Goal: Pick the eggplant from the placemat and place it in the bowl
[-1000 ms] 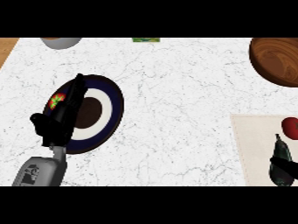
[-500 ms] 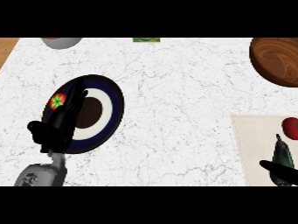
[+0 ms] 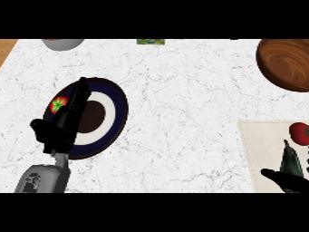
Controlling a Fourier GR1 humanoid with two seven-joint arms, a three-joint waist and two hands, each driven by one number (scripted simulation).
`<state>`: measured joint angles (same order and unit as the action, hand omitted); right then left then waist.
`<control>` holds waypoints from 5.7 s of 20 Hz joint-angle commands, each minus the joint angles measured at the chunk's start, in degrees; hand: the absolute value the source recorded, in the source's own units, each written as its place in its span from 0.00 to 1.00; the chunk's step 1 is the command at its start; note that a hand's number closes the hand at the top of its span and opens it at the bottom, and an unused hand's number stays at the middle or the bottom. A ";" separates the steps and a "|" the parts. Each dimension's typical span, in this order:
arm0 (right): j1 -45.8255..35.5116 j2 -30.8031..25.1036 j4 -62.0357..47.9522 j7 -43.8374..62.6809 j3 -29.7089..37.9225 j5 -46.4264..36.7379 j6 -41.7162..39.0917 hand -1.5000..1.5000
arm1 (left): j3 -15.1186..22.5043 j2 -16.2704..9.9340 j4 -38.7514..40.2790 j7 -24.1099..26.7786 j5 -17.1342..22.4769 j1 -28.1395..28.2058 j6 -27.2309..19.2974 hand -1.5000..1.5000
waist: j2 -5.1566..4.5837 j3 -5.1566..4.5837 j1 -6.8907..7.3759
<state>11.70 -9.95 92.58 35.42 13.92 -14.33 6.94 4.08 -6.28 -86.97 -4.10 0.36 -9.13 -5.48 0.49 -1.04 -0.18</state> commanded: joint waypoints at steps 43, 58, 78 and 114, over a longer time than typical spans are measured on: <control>-52.02 -7.68 5.89 -4.62 -8.55 -16.43 -9.03 1.00 | -1.50 1.19 -0.50 -0.75 -1.37 -1.01 0.80 0.50 | -0.45 1.01 0.24; -67.90 -21.95 -32.42 -17.02 -0.91 -22.99 -6.54 1.00 | 0.71 2.96 -3.22 -1.71 -2.69 1.02 0.89 0.50 | -1.04 1.04 1.85; -68.51 -29.27 -75.74 -41.08 3.42 -30.98 13.25 1.00 | 1.95 4.15 -1.32 -0.10 -3.55 0.05 1.92 0.50 | -2.07 1.23 3.92; -60.30 -43.06 -82.52 -63.55 27.86 -1.68 -24.63 0.00 | -0.16 4.05 -1.64 -0.58 -4.11 -0.56 0.91 0.50 | -1.04 1.20 1.40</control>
<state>-51.05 -50.91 9.84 -26.56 40.65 -18.11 -11.15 3.37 -3.04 -87.87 -4.49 -2.92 -9.55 -3.54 -0.75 0.18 1.66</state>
